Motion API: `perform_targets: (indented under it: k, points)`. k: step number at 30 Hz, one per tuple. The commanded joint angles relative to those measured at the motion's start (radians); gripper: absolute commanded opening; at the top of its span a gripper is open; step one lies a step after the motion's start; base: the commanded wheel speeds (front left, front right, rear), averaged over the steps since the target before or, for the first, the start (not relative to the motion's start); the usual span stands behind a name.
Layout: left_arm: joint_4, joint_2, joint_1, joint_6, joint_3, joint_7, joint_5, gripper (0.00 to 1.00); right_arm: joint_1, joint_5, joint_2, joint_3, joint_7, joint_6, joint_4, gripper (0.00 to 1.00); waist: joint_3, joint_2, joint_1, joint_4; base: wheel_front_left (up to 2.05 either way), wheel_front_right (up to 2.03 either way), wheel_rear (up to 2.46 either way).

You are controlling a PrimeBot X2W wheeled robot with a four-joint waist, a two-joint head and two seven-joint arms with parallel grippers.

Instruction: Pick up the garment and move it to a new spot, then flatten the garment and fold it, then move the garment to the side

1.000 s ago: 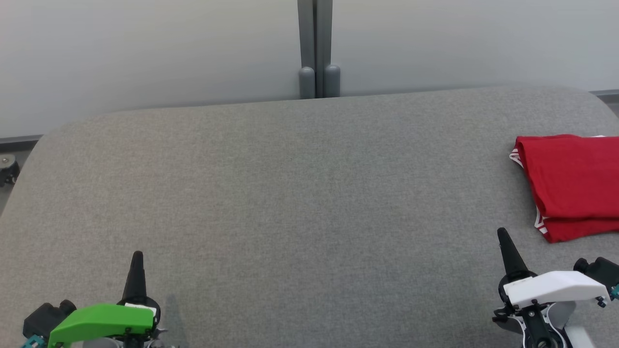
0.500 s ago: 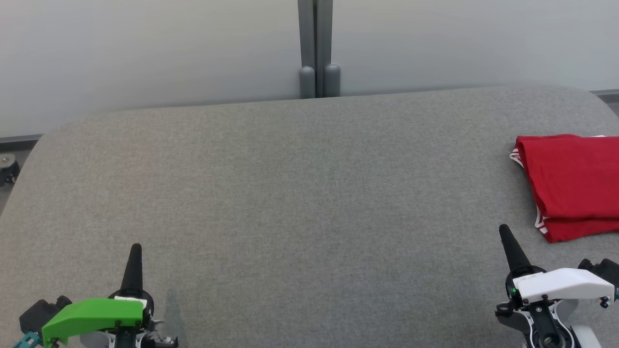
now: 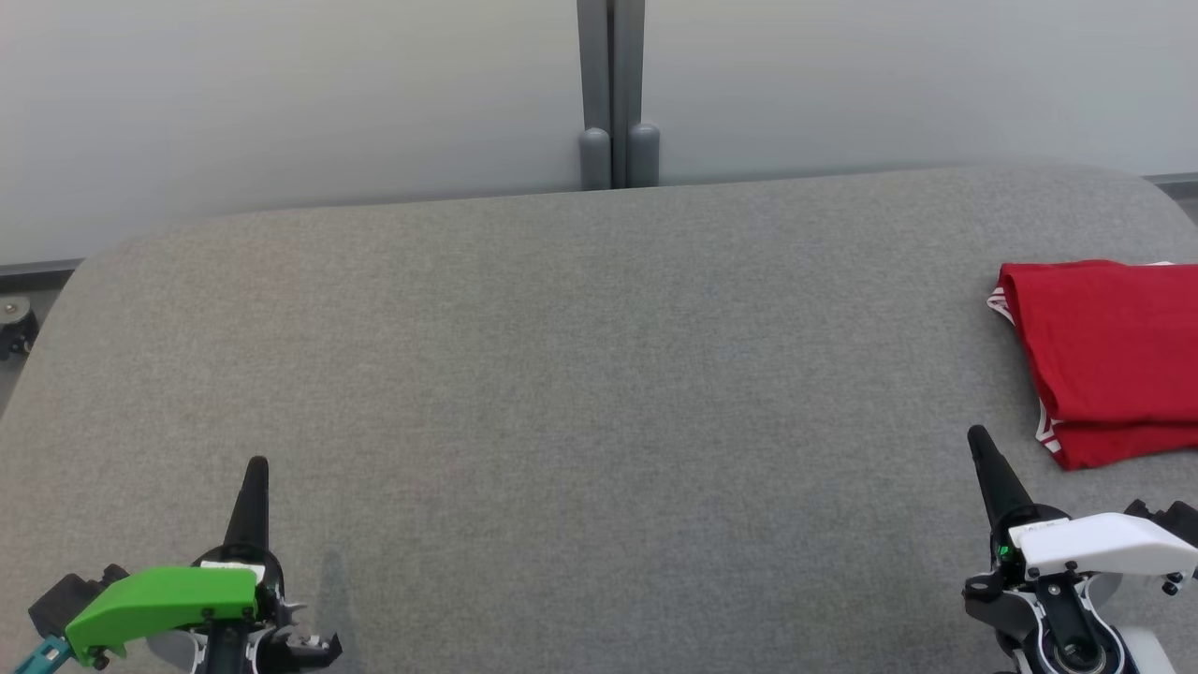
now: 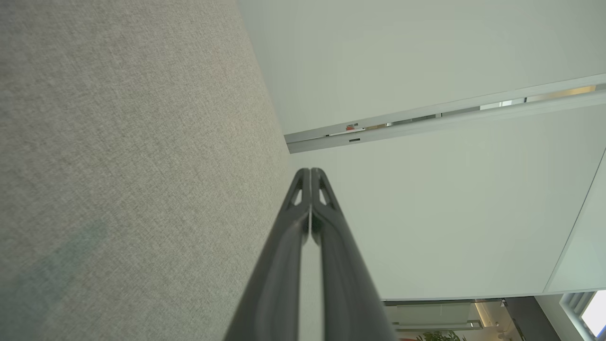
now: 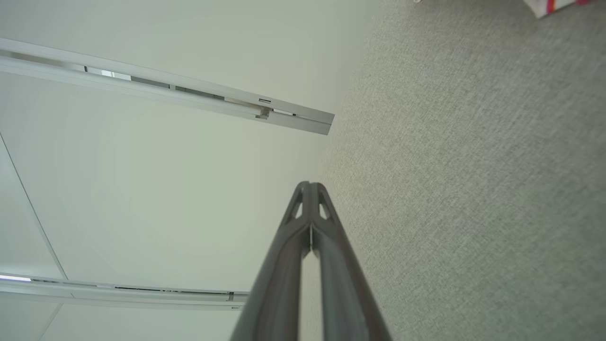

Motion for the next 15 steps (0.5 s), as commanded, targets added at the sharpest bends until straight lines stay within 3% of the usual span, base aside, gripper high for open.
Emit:
perform_targets:
  k: [1, 15]
  points:
    - [-0.008, 0.005, -0.021, -0.002, 0.005, 0.009, -0.024, 0.0, -0.013, 0.024, -0.006, -0.006, 0.009, 0.0, -0.01, 0.0, 0.0, 0.0, 0.0, 0.0, 0.0, 0.0, 0.0]
    - [-0.012, 0.006, -0.037, -0.003, 0.019, 0.036, -0.113, 0.0, -0.016, 0.132, -0.007, -0.014, 0.035, 0.0, -0.016, 0.0, 0.001, 0.0, 0.0, 0.001, 0.0, 0.0, 0.0]
